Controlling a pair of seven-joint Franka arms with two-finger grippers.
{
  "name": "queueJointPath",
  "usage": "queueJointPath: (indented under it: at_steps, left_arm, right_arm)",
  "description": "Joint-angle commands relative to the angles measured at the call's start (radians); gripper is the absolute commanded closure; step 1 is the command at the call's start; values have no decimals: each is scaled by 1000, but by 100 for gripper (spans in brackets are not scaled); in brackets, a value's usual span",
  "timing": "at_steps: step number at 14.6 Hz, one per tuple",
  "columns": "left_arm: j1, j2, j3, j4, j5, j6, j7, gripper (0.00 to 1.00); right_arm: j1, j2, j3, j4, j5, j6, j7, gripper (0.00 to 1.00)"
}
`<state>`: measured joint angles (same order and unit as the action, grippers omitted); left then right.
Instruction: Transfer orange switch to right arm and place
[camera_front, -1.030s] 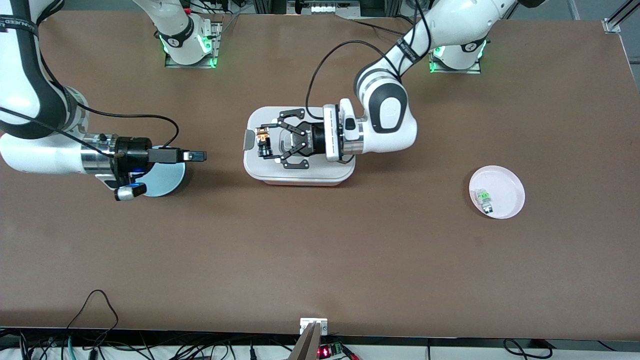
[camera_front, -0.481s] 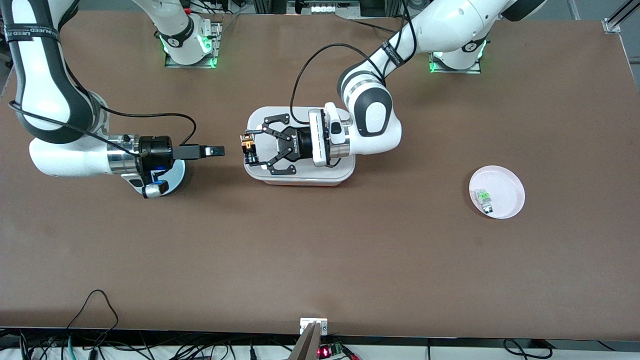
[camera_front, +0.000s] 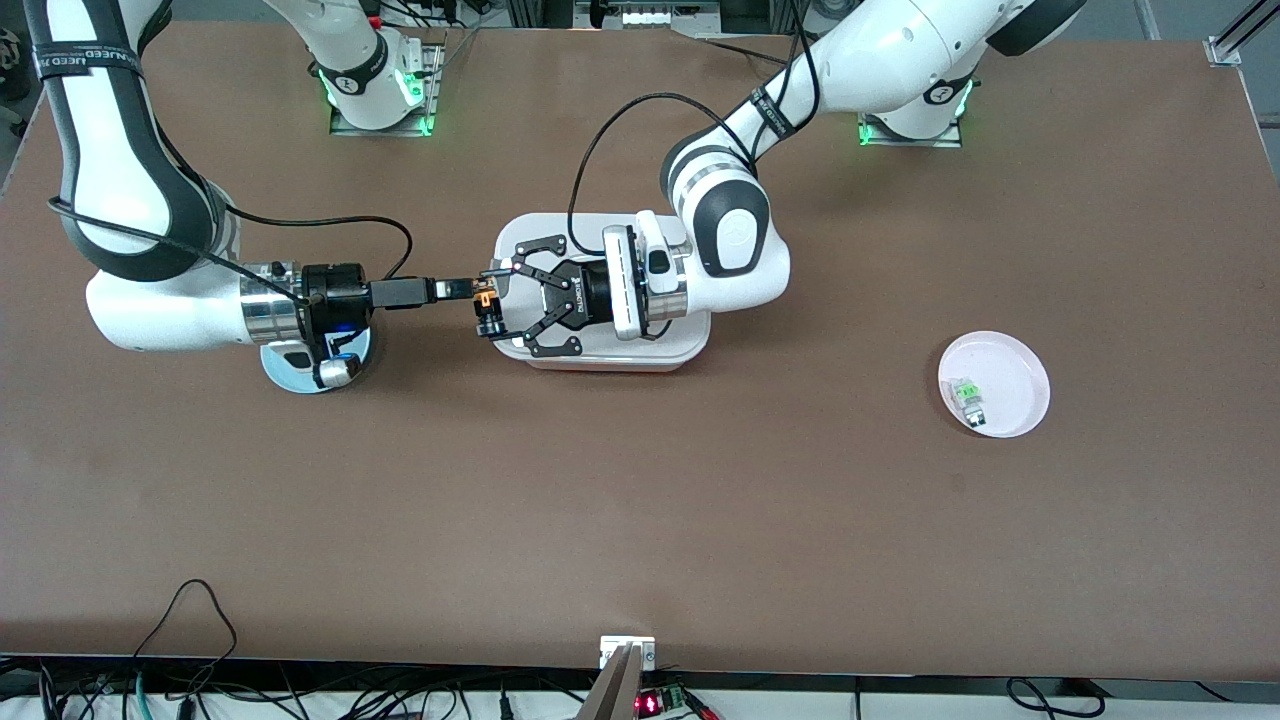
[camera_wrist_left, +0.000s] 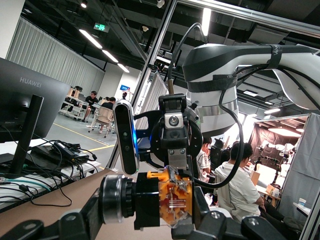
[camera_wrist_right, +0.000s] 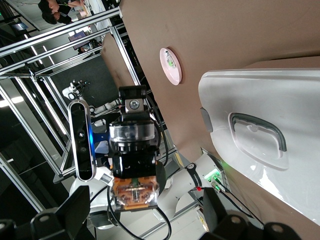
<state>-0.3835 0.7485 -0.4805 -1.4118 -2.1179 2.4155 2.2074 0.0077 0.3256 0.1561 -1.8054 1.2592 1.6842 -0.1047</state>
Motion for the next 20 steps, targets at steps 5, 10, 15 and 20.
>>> queueJointPath:
  at_steps: [5,10,15,20]
  left_arm:
    - [-25,12,10,40,-42,17,29,99]
    - [-25,14,10,50,-44,17,29,99]
    - [-25,12,10,50,-45,17,28,99]
    - [-29,8,3,50,-112,42,29,53]
  right_arm:
    - [17,-11,5,-22,17,38,-18,6]
    - [21,-14,5,-19,12,48,-20,44]
    - [21,-13,5,-14,12,38,-20,66]
    - [21,-17,5,-12,12,38,-18,66]
